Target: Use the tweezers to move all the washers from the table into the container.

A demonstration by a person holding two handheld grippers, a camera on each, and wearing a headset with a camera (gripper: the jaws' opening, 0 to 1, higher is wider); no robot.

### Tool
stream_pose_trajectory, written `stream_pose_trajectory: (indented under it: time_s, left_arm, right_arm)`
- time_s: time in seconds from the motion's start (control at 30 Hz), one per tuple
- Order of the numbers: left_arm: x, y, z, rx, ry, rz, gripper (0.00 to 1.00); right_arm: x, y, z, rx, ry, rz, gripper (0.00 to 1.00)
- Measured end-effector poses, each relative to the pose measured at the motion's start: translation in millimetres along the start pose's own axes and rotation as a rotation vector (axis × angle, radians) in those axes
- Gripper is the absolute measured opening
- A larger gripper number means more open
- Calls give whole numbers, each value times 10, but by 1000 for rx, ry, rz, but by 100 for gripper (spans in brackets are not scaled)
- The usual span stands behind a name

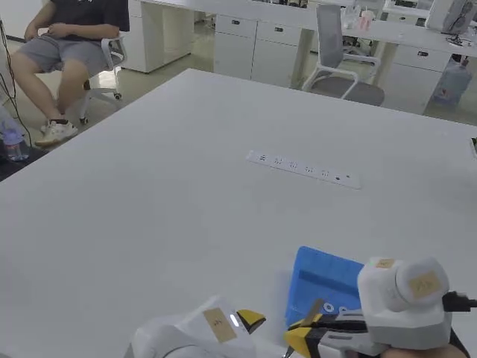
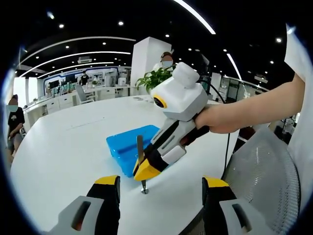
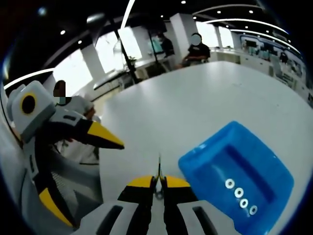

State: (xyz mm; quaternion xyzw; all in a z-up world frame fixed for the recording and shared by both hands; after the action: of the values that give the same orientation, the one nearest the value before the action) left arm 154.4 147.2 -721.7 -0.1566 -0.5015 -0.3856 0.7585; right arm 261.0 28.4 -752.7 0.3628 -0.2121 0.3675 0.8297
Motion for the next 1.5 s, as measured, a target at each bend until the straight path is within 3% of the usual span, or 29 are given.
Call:
stream_pose_trajectory:
  time_s: [0.43,0.57,0.73,1.23,1.5]
  left_arm:
    - [-3,-4,-10,-8,8,-7,68]
    - [-3,-9,-12,-12,8,-9,68]
    - [-8,-12,-14,-14,9,-9,68]
    - [-14,-12,-8,-12,6,-13,68]
    - [-17,0,2,-3,3,-7,68]
  right_arm:
    - [-24,89,-10,-9,28,85,5]
    - [-56,154,-20,-16,45,244,5]
    - [-100,236,-49,-13,39,306,4]
    - [-157,231,-62,-46,-52,266,4]
    - [-163,260,-81,-52,-63,316,3]
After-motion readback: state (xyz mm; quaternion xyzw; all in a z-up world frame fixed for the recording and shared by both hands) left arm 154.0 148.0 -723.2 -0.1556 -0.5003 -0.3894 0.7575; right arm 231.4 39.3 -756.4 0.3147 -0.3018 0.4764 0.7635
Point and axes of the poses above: the centre of the closed fingertips' face, and the gripper's own axes: z roughly backward along the fingers, y roughly to its left, x roughly out of its top, the point moved 10 cm from there along z, roughly backward along the fingers, and after that the axes turned 15 degrees about -z, right-handed, at the moved point
